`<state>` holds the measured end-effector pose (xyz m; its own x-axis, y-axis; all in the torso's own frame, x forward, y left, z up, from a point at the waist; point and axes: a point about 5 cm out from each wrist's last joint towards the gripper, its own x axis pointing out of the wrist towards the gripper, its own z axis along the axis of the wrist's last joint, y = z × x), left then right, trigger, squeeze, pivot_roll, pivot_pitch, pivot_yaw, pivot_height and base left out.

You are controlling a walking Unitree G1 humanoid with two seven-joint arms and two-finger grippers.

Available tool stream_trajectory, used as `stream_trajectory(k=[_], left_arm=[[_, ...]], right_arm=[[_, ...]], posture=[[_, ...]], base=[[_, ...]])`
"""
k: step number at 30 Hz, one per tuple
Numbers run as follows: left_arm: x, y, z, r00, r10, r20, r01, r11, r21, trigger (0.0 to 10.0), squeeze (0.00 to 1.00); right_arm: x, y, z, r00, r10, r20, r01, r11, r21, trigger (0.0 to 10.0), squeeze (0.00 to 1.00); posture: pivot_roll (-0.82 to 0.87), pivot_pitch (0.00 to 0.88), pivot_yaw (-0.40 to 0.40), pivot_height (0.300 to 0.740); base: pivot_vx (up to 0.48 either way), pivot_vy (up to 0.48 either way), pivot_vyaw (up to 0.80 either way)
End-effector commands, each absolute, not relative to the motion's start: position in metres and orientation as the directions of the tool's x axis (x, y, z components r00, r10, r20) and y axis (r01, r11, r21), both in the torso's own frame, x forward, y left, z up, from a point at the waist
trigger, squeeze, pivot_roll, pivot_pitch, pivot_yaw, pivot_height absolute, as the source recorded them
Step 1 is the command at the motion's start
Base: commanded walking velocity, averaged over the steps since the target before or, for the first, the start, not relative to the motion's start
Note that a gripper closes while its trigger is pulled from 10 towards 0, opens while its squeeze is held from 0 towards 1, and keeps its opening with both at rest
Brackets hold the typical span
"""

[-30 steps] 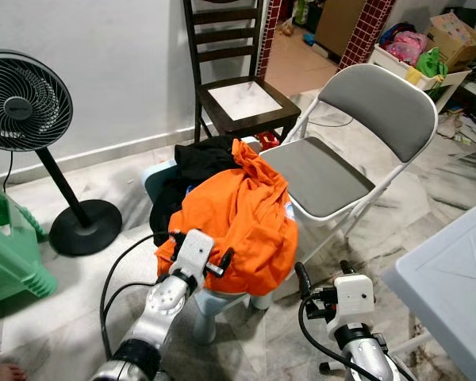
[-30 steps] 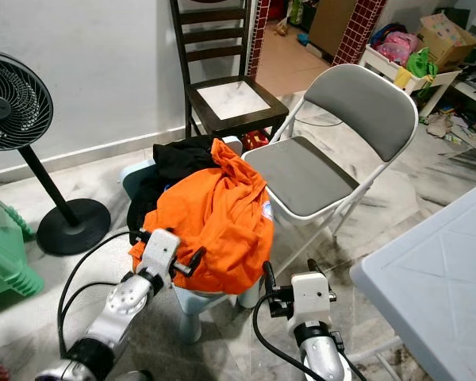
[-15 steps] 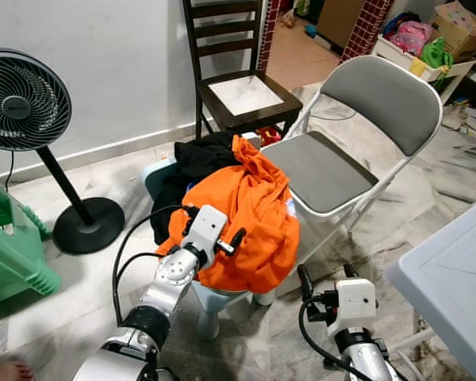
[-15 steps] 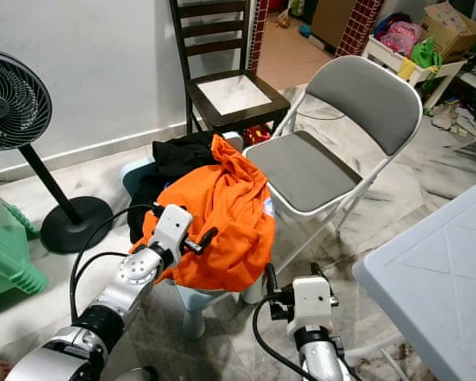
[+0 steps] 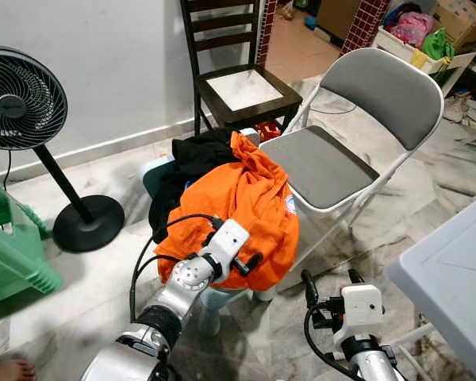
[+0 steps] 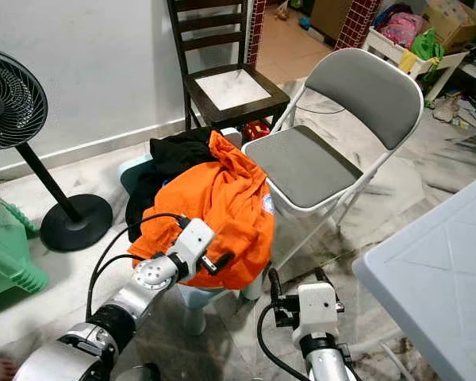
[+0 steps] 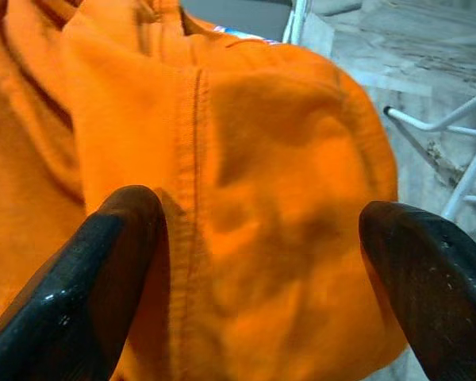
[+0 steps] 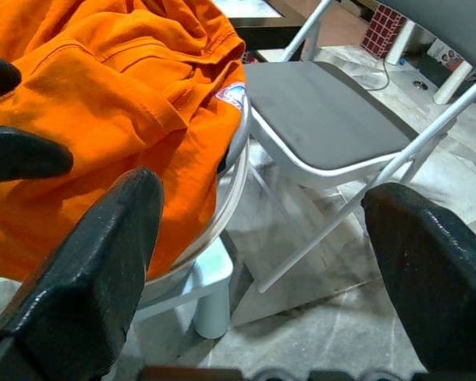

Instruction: Hang hanger

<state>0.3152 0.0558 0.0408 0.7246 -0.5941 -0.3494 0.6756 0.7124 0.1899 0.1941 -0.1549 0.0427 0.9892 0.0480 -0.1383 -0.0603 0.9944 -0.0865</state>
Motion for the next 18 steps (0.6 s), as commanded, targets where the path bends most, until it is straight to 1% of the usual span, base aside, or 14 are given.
stream_trajectory(k=[1,4,7,9,15,18], left_arm=[[0.324,0.054,0.048,0.735,-0.578,-0.355,0.665,0.715,0.214,10.0,0.00],[0.326,0.055,0.050,0.740,-0.566,-0.364,0.660,0.715,0.229,10.0,0.00],[0.333,0.065,0.051,0.773,-0.495,-0.398,0.613,0.744,0.266,10.0,0.00],[0.334,0.067,0.051,0.776,-0.484,-0.404,0.608,0.745,0.275,10.0,0.00],[0.334,0.063,0.051,0.752,-0.507,-0.422,0.634,0.731,0.251,10.0,0.00],[0.339,0.056,0.060,0.764,-0.517,-0.385,0.629,0.730,0.268,10.0,0.00]], right_arm=[[0.190,-0.157,0.043,0.988,0.040,-0.151,-0.054,0.995,-0.088,10.0,0.00],[0.189,-0.156,0.043,0.987,0.040,-0.154,-0.054,0.995,-0.088,10.0,0.00],[0.187,-0.155,0.043,0.987,0.042,-0.158,-0.056,0.995,-0.087,10.0,0.00],[0.187,-0.155,0.042,0.986,0.043,-0.159,-0.058,0.995,-0.087,10.0,0.00],[0.186,-0.154,0.043,0.986,0.045,-0.162,-0.060,0.994,-0.090,10.0,0.00],[0.183,-0.156,0.043,0.986,0.033,-0.165,-0.049,0.994,-0.096,10.0,0.00]], posture=[[-0.08,0.156,-0.076,0.740],[-0.08,0.157,-0.076,0.740],[-0.08,0.166,-0.079,0.740],[-0.08,0.168,-0.080,0.740],[-0.10,0.167,-0.077,0.740],[-0.11,0.164,-0.069,0.740]], base=[[0.000,0.000,0.00],[0.000,0.000,0.00],[0.000,0.000,0.00],[0.000,0.000,0.00],[0.000,0.000,0.00],[0.000,0.000,0.00]])
